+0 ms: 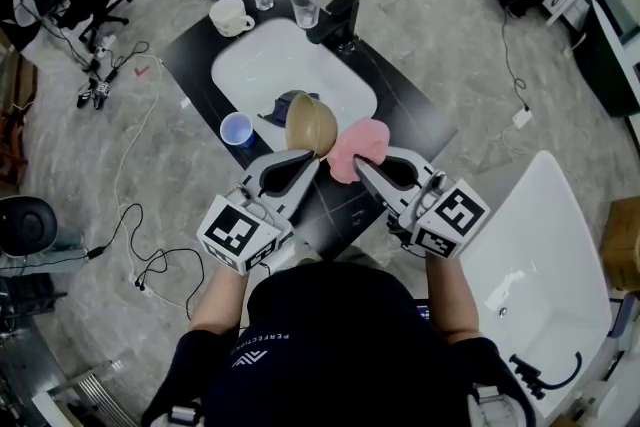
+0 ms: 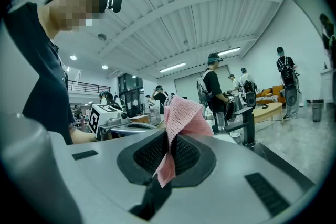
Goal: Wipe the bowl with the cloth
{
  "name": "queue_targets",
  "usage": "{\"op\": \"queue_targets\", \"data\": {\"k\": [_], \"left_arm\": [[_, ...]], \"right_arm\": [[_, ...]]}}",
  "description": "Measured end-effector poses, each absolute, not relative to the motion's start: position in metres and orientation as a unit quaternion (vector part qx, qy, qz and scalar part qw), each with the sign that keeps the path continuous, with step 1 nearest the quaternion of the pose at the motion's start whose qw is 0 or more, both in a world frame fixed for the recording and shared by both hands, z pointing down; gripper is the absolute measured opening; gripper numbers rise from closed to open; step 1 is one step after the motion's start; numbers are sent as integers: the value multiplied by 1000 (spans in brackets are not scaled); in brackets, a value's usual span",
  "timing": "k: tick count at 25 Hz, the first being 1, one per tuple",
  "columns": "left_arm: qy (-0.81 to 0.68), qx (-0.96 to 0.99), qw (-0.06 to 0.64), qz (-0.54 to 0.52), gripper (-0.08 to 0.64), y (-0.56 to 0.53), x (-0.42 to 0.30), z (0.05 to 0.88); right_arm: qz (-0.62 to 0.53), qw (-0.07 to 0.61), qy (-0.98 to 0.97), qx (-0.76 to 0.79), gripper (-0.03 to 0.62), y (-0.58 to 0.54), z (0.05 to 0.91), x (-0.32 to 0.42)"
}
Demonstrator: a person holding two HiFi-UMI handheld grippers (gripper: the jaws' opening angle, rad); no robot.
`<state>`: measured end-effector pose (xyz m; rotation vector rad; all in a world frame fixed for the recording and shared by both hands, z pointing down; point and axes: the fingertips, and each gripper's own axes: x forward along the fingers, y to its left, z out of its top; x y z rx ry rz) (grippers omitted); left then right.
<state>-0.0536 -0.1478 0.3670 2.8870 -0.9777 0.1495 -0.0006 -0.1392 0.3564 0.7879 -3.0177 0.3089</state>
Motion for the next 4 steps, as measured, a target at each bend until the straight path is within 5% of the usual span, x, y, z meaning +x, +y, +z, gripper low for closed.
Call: {"op": "queue_targets", "data": {"k": [4], "left_arm": [[-320, 945, 44, 50, 14, -149, -55, 368]], "right_arm": [[98, 2, -962, 254, 41, -140, 356, 0]]}}
